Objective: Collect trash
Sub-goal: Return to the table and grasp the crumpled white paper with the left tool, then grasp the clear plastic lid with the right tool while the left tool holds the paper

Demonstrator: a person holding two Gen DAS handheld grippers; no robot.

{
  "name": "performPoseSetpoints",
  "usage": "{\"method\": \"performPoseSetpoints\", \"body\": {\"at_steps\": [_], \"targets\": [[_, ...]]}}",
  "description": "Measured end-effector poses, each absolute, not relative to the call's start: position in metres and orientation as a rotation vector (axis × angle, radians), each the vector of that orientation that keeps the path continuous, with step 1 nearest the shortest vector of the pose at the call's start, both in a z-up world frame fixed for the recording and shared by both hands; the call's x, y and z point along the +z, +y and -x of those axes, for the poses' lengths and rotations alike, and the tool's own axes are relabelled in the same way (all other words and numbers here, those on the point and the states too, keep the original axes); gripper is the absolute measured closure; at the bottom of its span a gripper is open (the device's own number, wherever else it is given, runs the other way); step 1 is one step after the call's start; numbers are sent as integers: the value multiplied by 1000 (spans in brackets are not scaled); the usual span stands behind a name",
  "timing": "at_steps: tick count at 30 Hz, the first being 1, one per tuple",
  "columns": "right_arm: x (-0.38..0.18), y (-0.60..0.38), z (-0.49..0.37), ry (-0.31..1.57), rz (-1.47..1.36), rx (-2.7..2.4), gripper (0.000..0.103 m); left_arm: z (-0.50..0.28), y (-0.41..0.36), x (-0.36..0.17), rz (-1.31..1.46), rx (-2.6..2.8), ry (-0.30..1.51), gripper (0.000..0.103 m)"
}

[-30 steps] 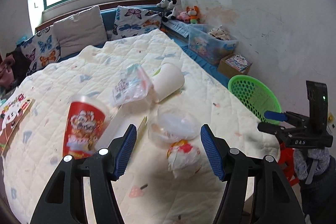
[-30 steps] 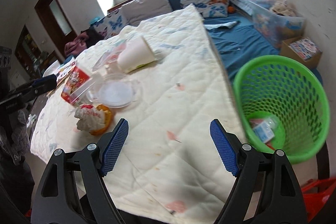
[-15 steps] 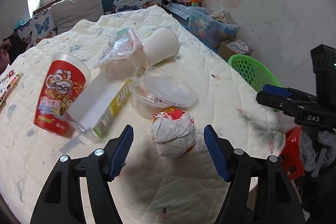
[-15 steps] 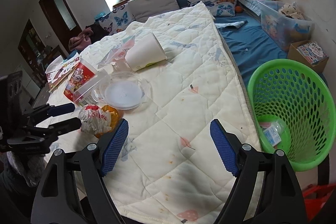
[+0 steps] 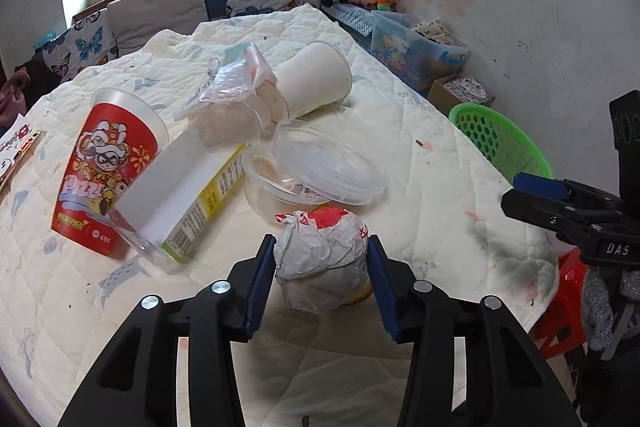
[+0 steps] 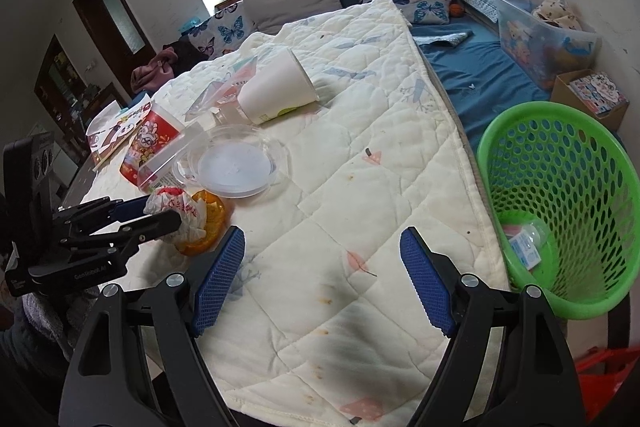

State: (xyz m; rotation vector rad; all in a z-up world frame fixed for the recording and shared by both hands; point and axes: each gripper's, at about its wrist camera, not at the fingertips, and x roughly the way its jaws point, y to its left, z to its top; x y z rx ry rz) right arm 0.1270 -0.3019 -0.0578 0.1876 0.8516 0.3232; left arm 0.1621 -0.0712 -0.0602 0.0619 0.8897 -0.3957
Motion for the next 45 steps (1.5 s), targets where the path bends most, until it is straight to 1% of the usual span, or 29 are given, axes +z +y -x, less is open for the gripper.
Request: {"method": "performPoseSetpoints", "body": {"at_steps": [5,16,23,38,45], "targets": [[-59,-290,-132,857,-181,354,23,-154,-53,-43,-26,-393,844,60],[-60,-258,-164,861,-270,492,12,-147,-5,-16,51,-334,799,60],[-64,-234,-183,879,-263,537,9,-143,6,-15,52,-324,797,60],[-90,-213,-217,950,-257,526,8,-150,19,-26,77,-315,818,60],[-92,-209,-225,952,-261,520,7,-154,19,-31,85,-326,833,60]]}}
